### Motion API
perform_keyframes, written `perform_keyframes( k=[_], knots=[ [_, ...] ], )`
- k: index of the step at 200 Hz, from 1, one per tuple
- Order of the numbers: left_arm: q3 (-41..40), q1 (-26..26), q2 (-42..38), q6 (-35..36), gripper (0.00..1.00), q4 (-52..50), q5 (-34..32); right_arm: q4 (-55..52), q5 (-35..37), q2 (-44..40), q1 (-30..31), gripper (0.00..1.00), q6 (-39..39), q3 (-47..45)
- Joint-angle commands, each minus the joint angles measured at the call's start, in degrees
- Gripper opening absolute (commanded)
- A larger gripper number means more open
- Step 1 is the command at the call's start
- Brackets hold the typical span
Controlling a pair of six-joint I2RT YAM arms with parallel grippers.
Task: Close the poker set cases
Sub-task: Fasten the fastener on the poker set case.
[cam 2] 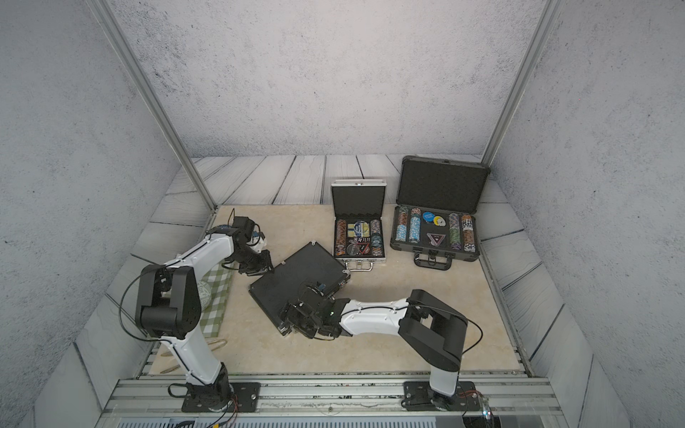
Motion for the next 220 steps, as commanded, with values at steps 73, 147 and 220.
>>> perform_keyframes(
  k=[73, 147, 220],
  knots=[
    [-3.0, 0.0, 1.9, 0.1, 0.32, -4.2, -1.0, 1.7, -0.2, 3.8, 0.9, 0.88, 2.6, -3.0],
    [-3.4, 0.1, 2.1, -0.3, 0.23, -4.1, -2.8, 3.1, 0.6, 2.3, 0.5, 0.85, 3.6, -3.4],
    [-3.9, 0.1, 0.7, -0.9, 0.21, -4.0, -3.7, 1.4, 0.3, 3.8, 0.6, 0.78, 3.3, 0.0]
  ],
)
